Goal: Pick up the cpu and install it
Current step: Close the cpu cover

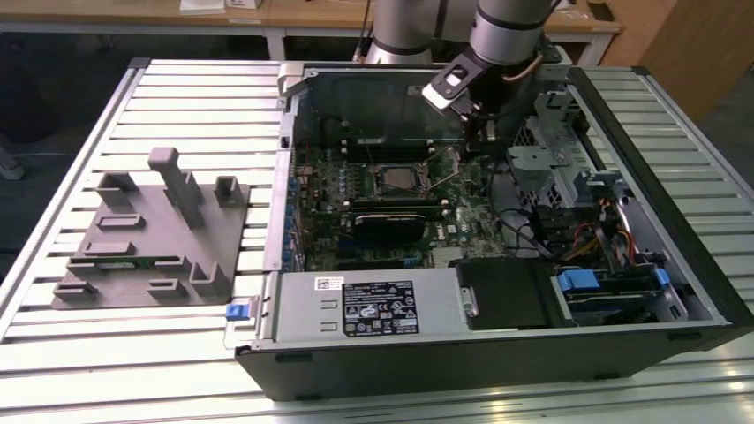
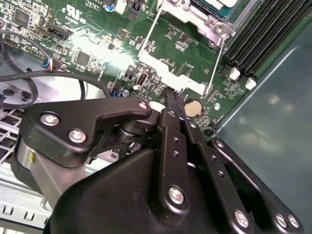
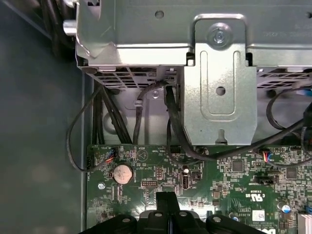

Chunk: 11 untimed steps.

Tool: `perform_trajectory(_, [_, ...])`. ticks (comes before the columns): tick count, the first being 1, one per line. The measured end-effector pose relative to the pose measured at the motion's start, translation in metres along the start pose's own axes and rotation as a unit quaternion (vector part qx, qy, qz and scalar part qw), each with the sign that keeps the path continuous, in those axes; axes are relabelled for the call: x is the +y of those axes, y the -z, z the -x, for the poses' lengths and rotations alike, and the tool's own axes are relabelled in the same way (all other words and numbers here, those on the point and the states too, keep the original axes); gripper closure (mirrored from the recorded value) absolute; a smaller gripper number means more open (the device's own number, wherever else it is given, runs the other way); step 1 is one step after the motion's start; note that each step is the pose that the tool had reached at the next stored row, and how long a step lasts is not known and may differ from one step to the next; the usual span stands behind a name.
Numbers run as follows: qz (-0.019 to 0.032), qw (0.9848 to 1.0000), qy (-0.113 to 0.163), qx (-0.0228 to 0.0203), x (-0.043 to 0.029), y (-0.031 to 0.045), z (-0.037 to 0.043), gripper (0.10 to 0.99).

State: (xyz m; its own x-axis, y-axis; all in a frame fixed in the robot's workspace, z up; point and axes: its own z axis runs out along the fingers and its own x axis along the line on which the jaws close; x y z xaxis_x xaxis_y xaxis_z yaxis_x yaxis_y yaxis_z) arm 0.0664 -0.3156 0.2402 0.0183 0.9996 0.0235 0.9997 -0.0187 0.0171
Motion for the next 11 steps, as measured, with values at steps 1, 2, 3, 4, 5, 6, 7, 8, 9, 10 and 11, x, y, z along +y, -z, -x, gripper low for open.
perform_trajectory(1, [-0.0001,1.0,0.0,0.0,0.0,-0.0012,0.0,0.98])
perform_trajectory(2, [-0.0003,1.0,0.0,0.0,0.0,-0.0021,0.0,0.98])
perform_trajectory(3, [-0.0003,1.0,0.0,0.0,0.0,-0.0024,0.0,0.98])
perform_trajectory(4, [-0.0005,1.0,0.0,-0.0001,-0.0002,-0.0023,0.0,0.98])
perform_trajectory(5, [-0.0009,1.0,0.0,-0.0001,-0.0009,-0.0024,0.0,0.98])
perform_trajectory(6, [-0.0015,1.0,0.0,0.0,-0.002,-0.0024,0.0,0.98])
perform_trajectory(7, [-0.0023,1.0,0.0,0.0,-0.0034,-0.0024,0.0,0.98])
perform_trajectory(8, [-0.0031,1.0,0.0,0.0,-0.0051,-0.0024,0.0,0.98])
perform_trajectory(9, [-0.0036,1.0,0.0,0.0,-0.0071,-0.0023,0.0001,0.98])
perform_trajectory(10, [-0.0043,1.0,0.0,-0.0001,-0.0093,-0.0023,0.0001,0.98])
perform_trajectory(11, [-0.005,1.0,0.0,0.0,-0.0116,-0.0022,0.0001,0.98])
